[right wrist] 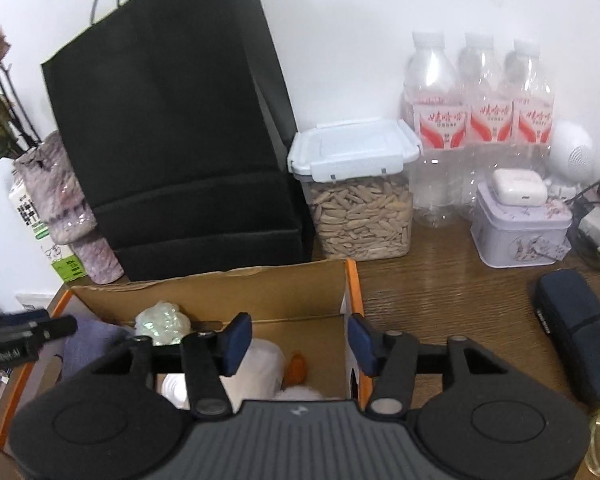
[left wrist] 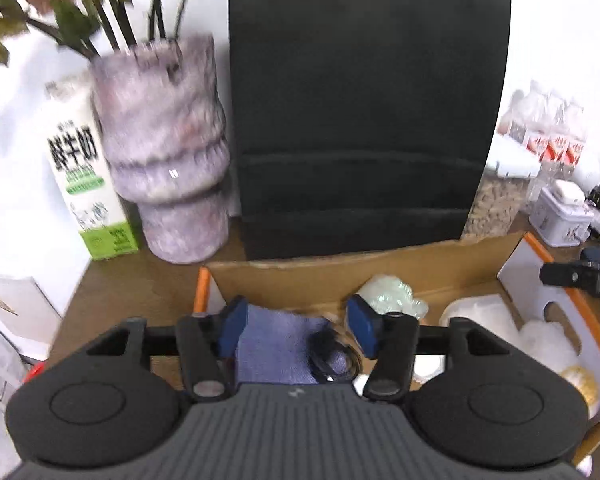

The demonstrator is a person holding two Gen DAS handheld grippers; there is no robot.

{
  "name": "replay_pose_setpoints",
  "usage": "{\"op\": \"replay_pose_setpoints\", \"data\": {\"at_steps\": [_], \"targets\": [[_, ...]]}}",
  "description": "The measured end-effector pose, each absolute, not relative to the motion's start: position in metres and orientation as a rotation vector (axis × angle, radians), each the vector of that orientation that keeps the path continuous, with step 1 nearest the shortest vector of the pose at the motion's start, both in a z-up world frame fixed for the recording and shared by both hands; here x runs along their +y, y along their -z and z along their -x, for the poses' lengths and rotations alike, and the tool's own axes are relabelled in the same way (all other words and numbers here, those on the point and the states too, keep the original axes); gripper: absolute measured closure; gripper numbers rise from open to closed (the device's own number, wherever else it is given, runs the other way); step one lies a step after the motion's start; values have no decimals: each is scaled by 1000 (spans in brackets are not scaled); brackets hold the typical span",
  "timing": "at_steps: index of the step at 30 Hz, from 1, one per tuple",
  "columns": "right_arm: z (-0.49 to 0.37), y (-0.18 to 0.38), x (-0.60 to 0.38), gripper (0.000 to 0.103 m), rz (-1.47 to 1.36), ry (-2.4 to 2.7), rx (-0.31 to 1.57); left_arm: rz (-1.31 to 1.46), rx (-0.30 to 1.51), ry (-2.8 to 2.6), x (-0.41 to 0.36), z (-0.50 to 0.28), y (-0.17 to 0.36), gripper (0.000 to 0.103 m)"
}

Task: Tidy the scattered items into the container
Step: 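Open both tools to release the cable and candy in the box, then withdraw both tools from the box back away from the table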

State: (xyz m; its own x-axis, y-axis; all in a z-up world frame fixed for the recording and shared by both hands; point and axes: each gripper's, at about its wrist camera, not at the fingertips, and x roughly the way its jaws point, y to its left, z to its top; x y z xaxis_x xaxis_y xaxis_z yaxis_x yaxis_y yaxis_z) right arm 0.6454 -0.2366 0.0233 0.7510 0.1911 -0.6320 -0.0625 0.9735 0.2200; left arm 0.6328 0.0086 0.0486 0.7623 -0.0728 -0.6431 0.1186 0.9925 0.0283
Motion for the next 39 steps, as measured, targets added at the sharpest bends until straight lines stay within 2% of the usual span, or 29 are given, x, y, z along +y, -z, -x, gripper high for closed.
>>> {"op": "replay_pose_setpoints", "data": {"at_steps": [2,4,6,8,14,17,21,27,30,39], "targets": [[-640,-29,-235,49,-183,-145,704,-48,699,103,9,-626,-62,26],[-628,-41,-233,47,-167,-151,696,-35,725,111,8,-617,-75,23],[-612,-55,-231,34,-148,-152,688,-34,741,110,8,-607,-86,19],[-595,-65,-230,29,-138,-159,681,-21,731,94,10,-591,-96,15],[-543,-83,-235,29,-115,-183,719,-11,740,125,11,-537,-121,8],[-517,-93,-240,27,-104,-184,721,-39,730,134,9,-508,-132,5],[-478,-111,-247,20,-91,-198,688,-38,689,151,10,-466,-145,3],[-408,-130,-253,19,-44,-219,650,-33,643,143,16,-403,-147,0],[-376,-130,-254,15,-29,-248,629,-28,609,129,23,-368,-144,0],[-307,-116,-250,13,-3,-262,578,-36,461,141,27,-262,-139,0]]}}
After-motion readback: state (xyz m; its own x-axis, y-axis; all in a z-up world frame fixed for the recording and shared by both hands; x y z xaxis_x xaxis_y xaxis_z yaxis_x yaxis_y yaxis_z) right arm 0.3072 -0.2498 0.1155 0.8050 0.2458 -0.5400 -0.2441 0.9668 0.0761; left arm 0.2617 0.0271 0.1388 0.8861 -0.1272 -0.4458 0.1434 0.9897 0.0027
